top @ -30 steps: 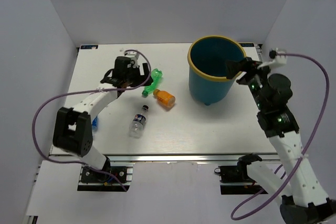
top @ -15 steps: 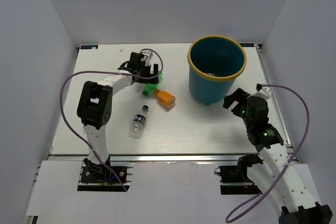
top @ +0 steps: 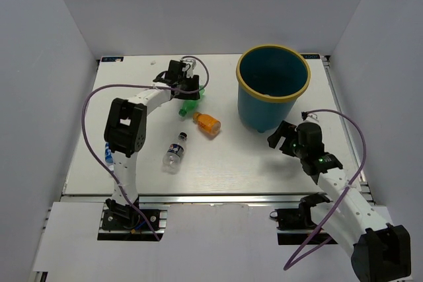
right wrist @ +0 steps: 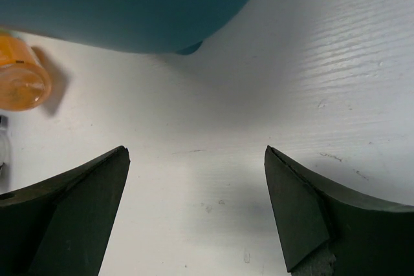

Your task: Put the plastic bottles in the bin

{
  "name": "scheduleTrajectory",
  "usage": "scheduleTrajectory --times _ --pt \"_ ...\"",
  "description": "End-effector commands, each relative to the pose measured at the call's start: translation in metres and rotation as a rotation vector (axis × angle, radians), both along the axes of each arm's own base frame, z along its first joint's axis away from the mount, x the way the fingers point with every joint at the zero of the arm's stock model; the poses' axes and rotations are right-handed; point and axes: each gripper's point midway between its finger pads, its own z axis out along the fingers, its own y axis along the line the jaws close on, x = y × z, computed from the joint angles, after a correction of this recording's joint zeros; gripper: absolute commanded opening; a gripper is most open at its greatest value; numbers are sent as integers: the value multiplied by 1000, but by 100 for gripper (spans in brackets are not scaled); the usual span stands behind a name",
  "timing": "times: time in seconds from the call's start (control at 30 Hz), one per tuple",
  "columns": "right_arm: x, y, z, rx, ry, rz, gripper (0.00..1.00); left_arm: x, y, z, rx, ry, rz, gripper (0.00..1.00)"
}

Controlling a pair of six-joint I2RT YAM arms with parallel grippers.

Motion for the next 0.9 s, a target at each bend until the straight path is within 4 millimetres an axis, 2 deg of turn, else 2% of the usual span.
scheduleTrajectory --times 0.0,0.07,0.13,0.17,0.2,0.3,0.37,0.4,0.5,0.6,0.73,0.8,0.83,0.87 --pt "2 11 3 25 -36 65 89 18 0 78 -36 -148 41 38" --pt "0 12 4 24 -43 83 89 22 -6 136 -105 -255 40 36" --pt "-3 12 3 27 -51 90 89 14 -26 181 -219 -315 -26 36" --pt "-4 12 2 29 -55 92 89 6 -39 221 -276 -383 -72 36" --pt "-4 12 2 29 -58 90 89 0 -51 245 -323 -431 -118 36" --pt "-11 17 -1 49 -56 123 89 -26 -87 313 -415 -579 -215 39" --pt "-12 18 0 54 -68 131 89 -43 -113 339 -459 -635 -284 40" --pt "-12 18 0 53 -70 133 89 -49 -121 359 -492 -667 -298 41" --pt "-14 21 0 64 -72 145 89 -64 -147 390 -560 -720 -377 41" --pt "-18 24 -2 82 -56 164 89 -74 -168 405 -613 -742 -438 42" --pt "-24 26 -11 94 -41 174 89 -89 -214 407 -658 -745 -545 45" --pt "-25 27 -11 99 -41 182 89 -86 -227 403 -640 -752 -546 47" --pt "-27 30 -10 105 -41 200 89 -86 -240 398 -637 -748 -554 54" --pt "-28 32 -9 105 -45 217 89 -83 -243 394 -627 -749 -545 58"
